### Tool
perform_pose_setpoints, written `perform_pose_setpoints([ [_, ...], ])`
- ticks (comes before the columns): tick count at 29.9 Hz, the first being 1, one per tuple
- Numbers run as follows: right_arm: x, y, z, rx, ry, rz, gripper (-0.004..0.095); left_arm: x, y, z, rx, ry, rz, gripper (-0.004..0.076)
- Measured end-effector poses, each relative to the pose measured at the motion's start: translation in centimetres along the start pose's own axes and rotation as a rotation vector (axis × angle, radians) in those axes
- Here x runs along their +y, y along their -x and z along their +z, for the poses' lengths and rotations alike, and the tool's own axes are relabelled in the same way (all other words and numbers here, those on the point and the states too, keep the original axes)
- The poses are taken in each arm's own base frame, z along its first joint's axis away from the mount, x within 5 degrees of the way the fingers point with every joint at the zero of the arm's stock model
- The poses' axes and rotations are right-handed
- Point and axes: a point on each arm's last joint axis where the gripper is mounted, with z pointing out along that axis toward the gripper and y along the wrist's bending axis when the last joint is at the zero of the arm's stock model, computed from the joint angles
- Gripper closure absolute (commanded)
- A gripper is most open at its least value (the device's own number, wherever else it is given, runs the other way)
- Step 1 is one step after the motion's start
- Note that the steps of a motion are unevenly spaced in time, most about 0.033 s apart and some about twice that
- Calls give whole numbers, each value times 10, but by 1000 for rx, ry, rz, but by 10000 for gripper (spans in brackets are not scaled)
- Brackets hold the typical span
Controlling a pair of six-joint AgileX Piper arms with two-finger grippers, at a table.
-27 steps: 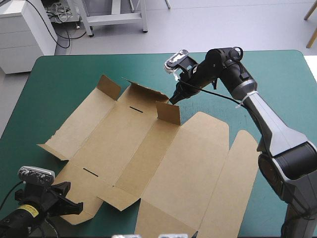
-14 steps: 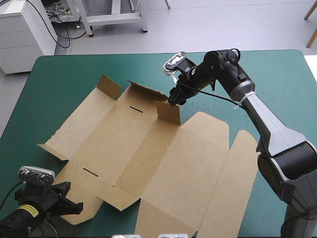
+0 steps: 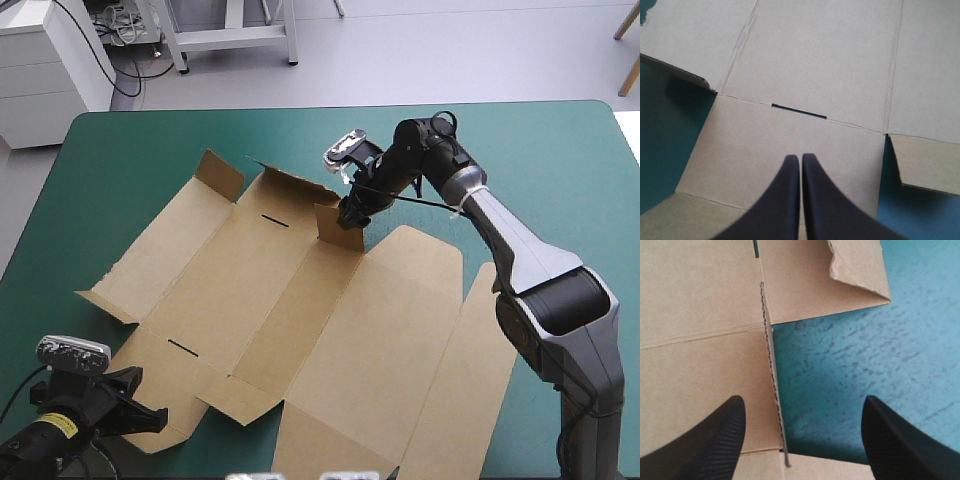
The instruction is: Fold the box
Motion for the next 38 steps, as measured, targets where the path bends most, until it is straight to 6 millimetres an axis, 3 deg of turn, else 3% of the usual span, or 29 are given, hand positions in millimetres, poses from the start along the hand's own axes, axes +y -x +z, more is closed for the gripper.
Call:
perform_pose_setpoints([
  [9, -3, -2, 23, 1, 39, -11, 317, 0, 1, 0, -6, 1, 0, 731],
  [11, -4, -2, 26, -1, 39, -5, 398, 0, 1, 0, -6, 1, 0, 731],
  [17, -5, -1, 30, -6, 38, 13, 804, 0, 1, 0, -8, 1, 0, 731],
  [20, -5, -2, 31, -4, 41, 15, 928, 0, 1, 0, -9, 1, 0, 731],
  [34, -2, -2, 32, 4, 64, 42, 929, 0, 1, 0, -10, 3, 1, 731],
  [38, -2, -2, 32, 4, 63, -21, 929, 0, 1, 0, -10, 4, 2, 731],
])
